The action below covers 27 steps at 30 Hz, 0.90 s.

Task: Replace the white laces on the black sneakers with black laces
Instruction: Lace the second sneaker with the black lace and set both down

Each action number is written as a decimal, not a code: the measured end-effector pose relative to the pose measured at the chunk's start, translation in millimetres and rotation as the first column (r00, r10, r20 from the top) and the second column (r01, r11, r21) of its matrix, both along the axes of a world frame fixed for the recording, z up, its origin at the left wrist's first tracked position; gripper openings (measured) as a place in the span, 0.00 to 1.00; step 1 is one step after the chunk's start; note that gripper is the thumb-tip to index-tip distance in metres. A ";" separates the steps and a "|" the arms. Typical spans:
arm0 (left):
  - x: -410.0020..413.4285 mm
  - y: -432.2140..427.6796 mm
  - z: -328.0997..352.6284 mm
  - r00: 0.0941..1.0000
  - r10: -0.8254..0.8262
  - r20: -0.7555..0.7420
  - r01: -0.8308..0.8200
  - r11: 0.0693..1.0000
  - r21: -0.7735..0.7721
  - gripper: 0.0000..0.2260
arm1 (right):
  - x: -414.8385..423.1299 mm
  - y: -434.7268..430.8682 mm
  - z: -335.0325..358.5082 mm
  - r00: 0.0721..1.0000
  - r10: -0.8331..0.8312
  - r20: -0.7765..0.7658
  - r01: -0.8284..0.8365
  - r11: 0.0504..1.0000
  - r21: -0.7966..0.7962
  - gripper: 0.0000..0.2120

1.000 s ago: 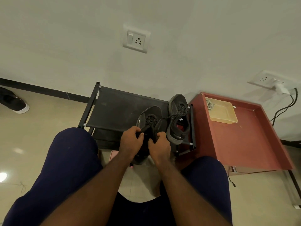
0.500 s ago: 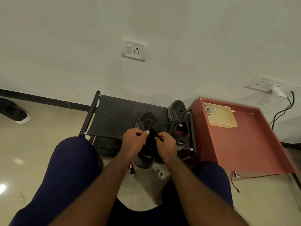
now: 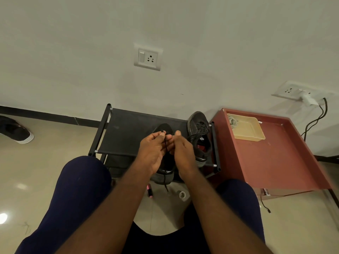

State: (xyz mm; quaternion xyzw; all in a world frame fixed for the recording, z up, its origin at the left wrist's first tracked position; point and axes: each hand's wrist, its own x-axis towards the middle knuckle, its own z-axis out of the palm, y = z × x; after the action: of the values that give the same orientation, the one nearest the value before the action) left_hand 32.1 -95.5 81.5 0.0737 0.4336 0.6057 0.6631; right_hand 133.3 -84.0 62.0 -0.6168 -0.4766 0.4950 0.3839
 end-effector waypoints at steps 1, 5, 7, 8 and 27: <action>-0.4 0.8 -0.1 1.000 0.017 0.020 -0.016 1.000 -0.018 0.05 | -3.1 -8.0 4.3 0.993 0.079 -0.087 -0.082 0.996 -0.027 0.19; -9.3 3.3 -7.5 0.996 0.092 0.003 -0.092 0.993 -0.068 0.05 | 6.3 -33.5 0.0 0.957 0.289 0.002 -0.289 0.957 -0.007 0.06; -22.0 4.5 -17.5 0.990 0.131 -0.043 -0.135 0.985 -0.110 0.04 | 19.2 -42.4 -6.4 0.966 0.247 0.078 -0.249 0.968 0.012 0.07; -28.9 5.5 -25.1 0.986 0.156 -0.058 -0.163 0.976 -0.142 0.04 | 27.0 -45.5 -11.0 0.973 0.210 0.093 -0.211 0.977 -0.001 0.07; -14.3 -18.4 -55.2 0.139 -0.156 -0.978 0.473 0.878 -0.073 0.07 | 51.1 5.2 30.5 0.904 -0.245 -0.352 0.219 0.969 -0.111 0.05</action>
State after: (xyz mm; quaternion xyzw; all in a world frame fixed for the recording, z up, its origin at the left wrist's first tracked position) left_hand 17.8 -113.9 26.3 0.6072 0.6416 0.3199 0.3426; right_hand 184.5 -78.8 92.5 -0.5799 -0.3034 0.5671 0.5000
